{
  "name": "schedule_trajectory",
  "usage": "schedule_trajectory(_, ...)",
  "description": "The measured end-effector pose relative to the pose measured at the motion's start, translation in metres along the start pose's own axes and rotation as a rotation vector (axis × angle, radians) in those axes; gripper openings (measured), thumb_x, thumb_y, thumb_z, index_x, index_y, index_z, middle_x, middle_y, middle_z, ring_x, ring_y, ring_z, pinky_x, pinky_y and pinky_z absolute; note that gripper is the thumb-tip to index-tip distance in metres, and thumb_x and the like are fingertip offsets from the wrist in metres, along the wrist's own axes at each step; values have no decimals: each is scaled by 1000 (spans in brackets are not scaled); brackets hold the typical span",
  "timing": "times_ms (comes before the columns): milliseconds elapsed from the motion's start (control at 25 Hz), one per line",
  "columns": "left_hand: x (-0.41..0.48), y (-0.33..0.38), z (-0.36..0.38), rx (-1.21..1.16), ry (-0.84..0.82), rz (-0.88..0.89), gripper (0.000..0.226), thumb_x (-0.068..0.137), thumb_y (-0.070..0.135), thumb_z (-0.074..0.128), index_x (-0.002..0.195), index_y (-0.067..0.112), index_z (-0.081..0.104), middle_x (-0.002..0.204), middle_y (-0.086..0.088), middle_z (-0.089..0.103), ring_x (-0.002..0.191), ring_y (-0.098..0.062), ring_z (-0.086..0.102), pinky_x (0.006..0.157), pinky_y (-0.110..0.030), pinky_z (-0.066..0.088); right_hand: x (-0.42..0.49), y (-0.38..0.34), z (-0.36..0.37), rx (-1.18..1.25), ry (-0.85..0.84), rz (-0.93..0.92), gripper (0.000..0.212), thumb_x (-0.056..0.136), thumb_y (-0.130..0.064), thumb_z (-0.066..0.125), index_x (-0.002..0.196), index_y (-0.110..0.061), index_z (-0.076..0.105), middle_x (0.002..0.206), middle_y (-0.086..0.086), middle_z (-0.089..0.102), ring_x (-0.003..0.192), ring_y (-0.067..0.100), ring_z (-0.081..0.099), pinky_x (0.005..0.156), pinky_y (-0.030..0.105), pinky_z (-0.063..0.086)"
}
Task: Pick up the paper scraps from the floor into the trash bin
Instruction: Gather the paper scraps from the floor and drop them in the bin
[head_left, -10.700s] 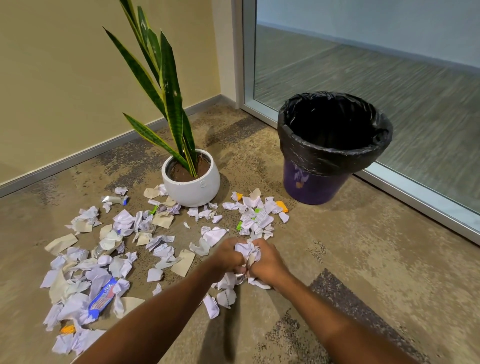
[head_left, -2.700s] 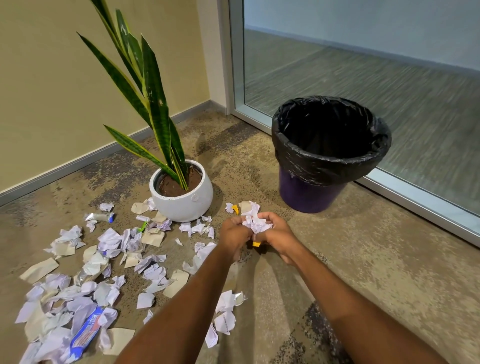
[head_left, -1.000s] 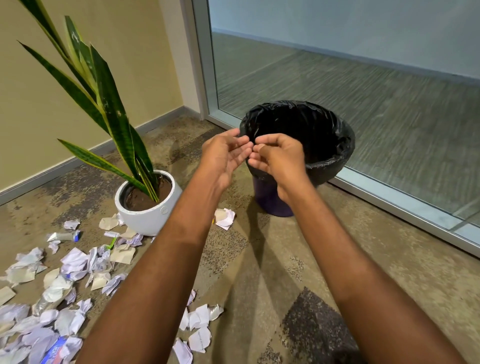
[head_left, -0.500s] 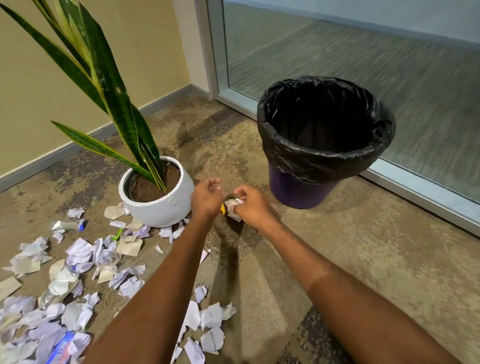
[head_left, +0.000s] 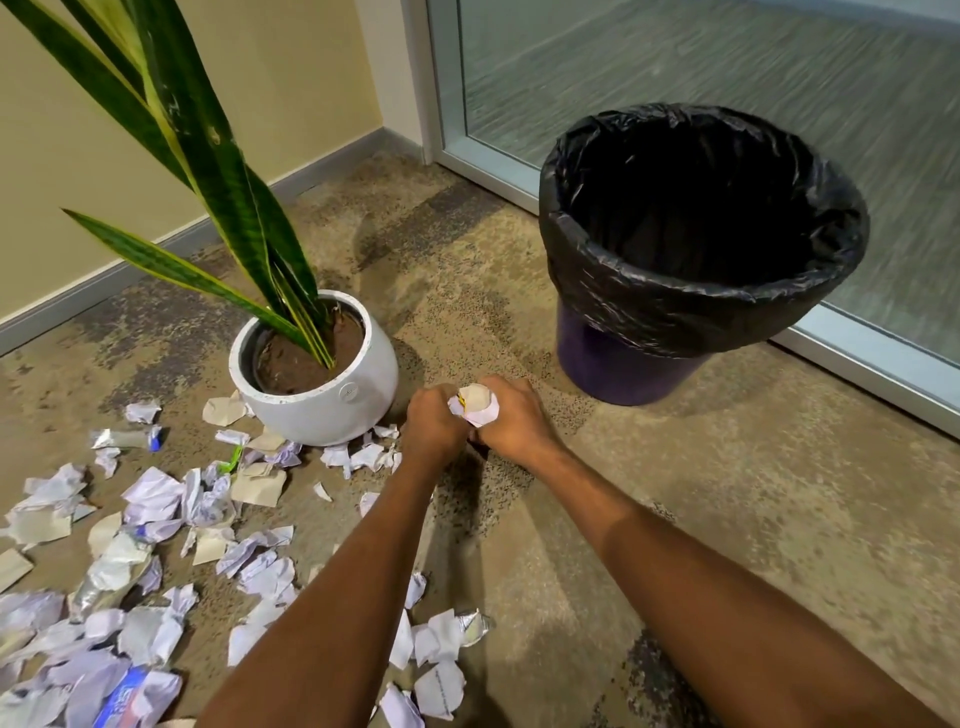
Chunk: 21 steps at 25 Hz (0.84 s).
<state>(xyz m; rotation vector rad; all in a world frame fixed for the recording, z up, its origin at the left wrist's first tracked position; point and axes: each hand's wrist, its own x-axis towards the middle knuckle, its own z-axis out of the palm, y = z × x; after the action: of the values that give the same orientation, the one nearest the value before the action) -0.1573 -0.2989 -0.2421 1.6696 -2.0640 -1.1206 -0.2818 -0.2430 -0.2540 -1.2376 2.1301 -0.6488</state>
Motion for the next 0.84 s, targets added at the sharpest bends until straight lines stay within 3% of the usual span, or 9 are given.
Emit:
schedule_trajectory(120,-8,2,-1,-184,-21,-53,33,82,2,70,106,22,79,91,5,76,80,-9,66,76,-30,54,0,-2,2,22,3,15,48,84,-23,81,129,-35,68,125,5,58,111,27,63,83,34,54)
schedule_trajectory(240,-10,-5,0,-417,-78,-132,42,84,-14,64,115,10,77,94,-2,79,81,-16,72,81,-39,61,-3,-1,-5,161,-34,38,41,82,-17,88,116,-32,71,109,-2,71,98,24,72,76,46,64)
schedule_trajectory(360,-19,-3,-3,-582,-111,-202,46,86,-27,56,119,0,73,87,-8,79,69,-12,73,65,-28,61,-11,-3,-11,272,-58,53,40,80,-11,90,112,-28,74,100,-4,77,95,22,76,77,46,67)
schedule_trajectory(560,-37,20,-23,-753,-117,-199,47,85,-24,61,122,2,72,109,-18,79,90,-22,76,69,-25,63,-26,-22,-32,371,-37,31,38,81,-9,87,110,-29,74,101,-4,77,95,21,77,78,46,68)
schedule_trajectory(720,-47,51,-45,-756,-65,-151,46,87,-23,60,125,1,71,96,-12,80,66,-12,72,54,-21,56,-39,-49,-58,399,34,-39,38,81,-13,87,113,-28,73,100,-4,77,88,17,72,66,29,55)
schedule_trajectory(840,-52,75,-61,-777,14,-94,52,85,-21,62,131,2,69,107,-15,80,84,-20,76,65,-26,60,-50,-70,-80,433,102,-98,34,80,-15,86,109,-26,74,94,-4,77,81,17,69,66,33,56)
